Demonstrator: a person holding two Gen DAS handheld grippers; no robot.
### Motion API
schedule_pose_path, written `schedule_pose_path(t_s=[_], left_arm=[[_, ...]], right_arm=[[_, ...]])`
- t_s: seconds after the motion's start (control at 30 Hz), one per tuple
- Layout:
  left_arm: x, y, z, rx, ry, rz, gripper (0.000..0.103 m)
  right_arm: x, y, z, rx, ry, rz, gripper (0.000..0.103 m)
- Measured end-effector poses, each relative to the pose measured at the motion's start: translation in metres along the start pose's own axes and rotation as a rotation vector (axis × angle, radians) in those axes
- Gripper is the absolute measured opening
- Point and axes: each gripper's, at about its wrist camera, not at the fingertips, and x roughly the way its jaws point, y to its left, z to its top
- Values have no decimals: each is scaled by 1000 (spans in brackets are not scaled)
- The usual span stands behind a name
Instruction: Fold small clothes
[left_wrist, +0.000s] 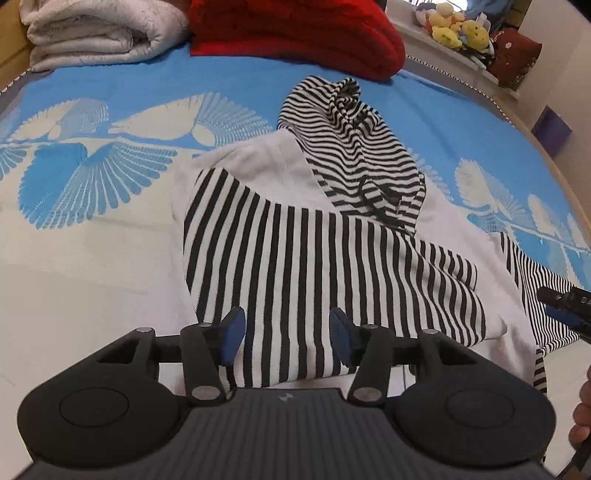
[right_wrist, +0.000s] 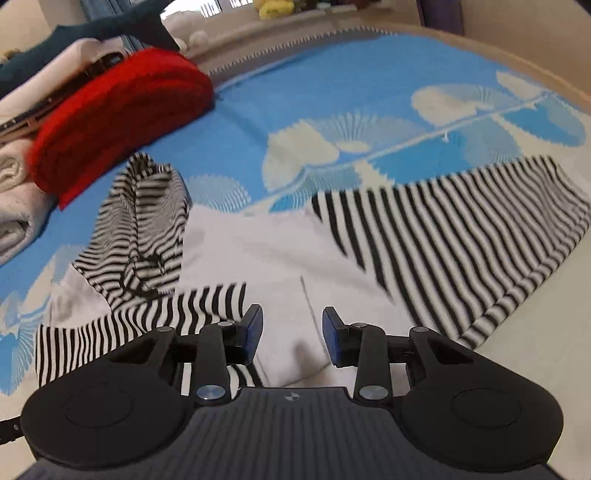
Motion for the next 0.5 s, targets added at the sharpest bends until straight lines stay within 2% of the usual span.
schedule_pose_path(t_s=[0.17,0.5], left_arm=[[-14,1,5,15,-33,-1,55],[-26,2,5,22,-38,-7,55]], right_arm=[[-17,-16,10,-9,-56,-9,37],[-31,-66,22,82,-80,-44,37]])
